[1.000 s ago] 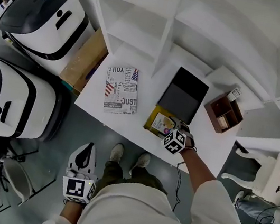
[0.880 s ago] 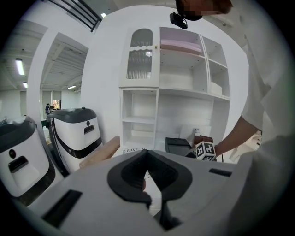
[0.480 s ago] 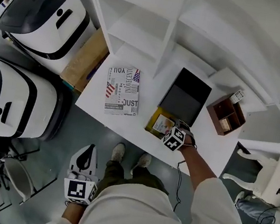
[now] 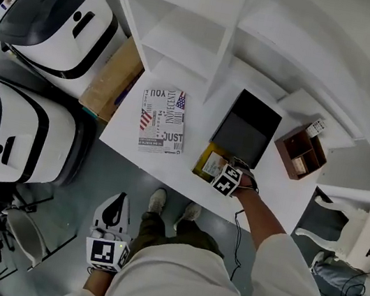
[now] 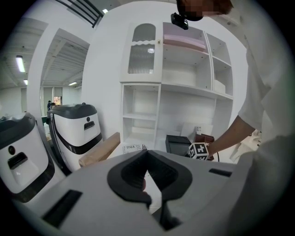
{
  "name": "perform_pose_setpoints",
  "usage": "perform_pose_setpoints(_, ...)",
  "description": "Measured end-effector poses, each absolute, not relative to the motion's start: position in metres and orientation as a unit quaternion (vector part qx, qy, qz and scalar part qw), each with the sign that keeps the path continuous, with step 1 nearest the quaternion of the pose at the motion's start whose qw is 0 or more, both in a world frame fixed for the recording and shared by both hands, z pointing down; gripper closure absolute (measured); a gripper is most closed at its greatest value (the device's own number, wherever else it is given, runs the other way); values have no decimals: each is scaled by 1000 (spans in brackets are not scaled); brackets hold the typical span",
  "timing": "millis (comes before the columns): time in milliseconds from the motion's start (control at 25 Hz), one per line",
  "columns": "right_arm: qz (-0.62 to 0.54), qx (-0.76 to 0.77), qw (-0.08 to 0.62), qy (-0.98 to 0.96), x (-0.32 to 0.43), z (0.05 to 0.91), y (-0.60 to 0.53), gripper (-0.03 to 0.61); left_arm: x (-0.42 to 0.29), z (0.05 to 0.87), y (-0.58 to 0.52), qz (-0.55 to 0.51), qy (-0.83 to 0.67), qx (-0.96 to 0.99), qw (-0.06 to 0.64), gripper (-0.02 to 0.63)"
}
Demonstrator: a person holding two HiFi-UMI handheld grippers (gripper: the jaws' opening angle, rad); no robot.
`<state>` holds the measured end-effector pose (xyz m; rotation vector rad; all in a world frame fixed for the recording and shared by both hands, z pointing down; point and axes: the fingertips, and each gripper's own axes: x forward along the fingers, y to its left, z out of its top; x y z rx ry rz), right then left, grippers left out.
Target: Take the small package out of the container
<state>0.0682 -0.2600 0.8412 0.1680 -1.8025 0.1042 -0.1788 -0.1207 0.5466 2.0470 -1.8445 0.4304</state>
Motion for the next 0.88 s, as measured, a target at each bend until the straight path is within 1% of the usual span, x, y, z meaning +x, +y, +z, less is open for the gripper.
perform_pose_setpoints(120,46,70,621,-779,68,841,-259,161,-178,548,-120,162,-648,720,187,606)
perform_pose_setpoints(280,43,69,624,-777,69,842,-259,161,-176,546,-124,148,-645,729,175,606)
perform_pose_setpoints(600,12,65,624,-779,69,838,-255,163,-182,544,-122,145,-644,730,174,606)
perform_pose_setpoints(880,-17,75,607,-791,71,818,-256,163,-176,541,-123,144,-633,741,173,606)
